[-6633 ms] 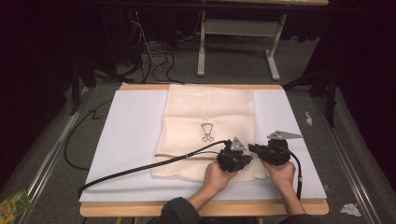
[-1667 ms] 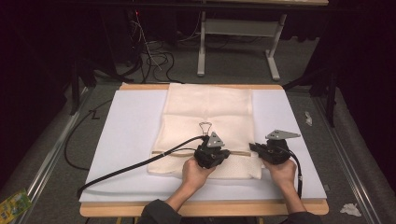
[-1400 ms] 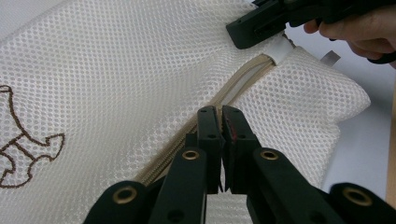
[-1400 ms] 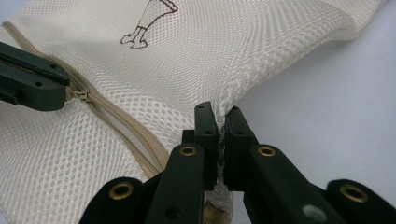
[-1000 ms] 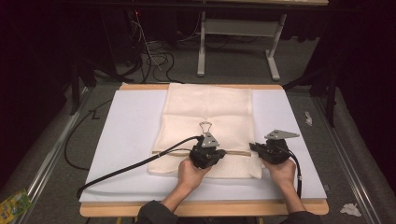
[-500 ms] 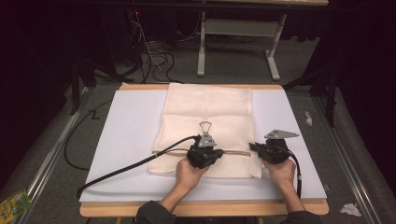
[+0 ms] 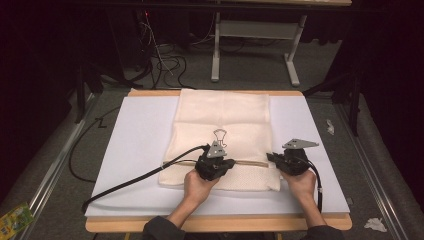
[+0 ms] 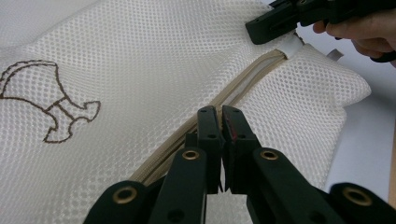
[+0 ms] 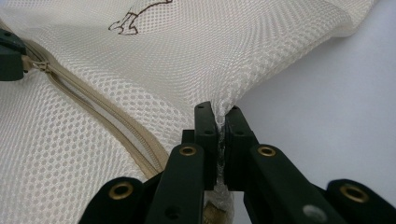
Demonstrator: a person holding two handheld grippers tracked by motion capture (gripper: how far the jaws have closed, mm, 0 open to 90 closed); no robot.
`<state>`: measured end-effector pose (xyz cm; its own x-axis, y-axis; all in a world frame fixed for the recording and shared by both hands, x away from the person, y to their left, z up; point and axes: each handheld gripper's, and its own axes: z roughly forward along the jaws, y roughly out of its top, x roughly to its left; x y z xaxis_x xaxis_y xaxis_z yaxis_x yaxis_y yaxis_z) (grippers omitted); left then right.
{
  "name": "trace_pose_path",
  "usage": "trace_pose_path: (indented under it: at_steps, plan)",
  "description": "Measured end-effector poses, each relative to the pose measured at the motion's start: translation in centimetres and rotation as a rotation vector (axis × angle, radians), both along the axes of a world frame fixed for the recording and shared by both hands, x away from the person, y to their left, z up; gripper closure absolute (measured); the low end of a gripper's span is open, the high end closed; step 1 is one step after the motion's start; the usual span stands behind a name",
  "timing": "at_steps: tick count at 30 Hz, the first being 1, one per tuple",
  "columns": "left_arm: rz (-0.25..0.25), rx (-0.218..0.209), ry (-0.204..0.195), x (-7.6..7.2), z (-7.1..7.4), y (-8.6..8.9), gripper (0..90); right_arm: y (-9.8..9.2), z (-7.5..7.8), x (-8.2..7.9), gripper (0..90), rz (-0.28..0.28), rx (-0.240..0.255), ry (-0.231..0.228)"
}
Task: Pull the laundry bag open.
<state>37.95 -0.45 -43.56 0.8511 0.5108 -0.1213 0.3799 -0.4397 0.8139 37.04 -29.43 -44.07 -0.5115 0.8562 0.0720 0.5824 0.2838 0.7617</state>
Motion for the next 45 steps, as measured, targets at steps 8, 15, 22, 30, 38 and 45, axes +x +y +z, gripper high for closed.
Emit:
trace_pose_path:
  at_steps: [8,15,22,30,38,45]
  plan:
    - [0.019,-0.006,0.000,-0.3,-0.1,1.2,87.1,0.1,-0.2,0.2,88.2,-0.010,-0.001,0.005]
    - [0.033,-0.010,-0.002,-0.4,-0.2,1.8,87.1,0.3,-0.4,0.7,88.2,-0.012,-0.004,0.007]
    - [0.038,-0.007,-0.006,-0.6,-0.2,2.2,87.1,0.6,-0.2,0.9,88.2,-0.014,-0.018,0.004]
    - [0.049,-0.013,-0.001,-0.6,-0.2,2.6,87.1,0.8,0.0,1.3,88.2,-0.017,-0.027,0.009]
    - [0.049,-0.012,-0.005,-0.7,-0.1,2.9,87.1,0.9,0.0,1.7,88.2,-0.021,-0.030,0.014]
    - [0.051,-0.020,0.007,-0.5,-0.3,3.1,87.1,0.8,-0.1,2.1,88.2,-0.026,-0.030,0.017]
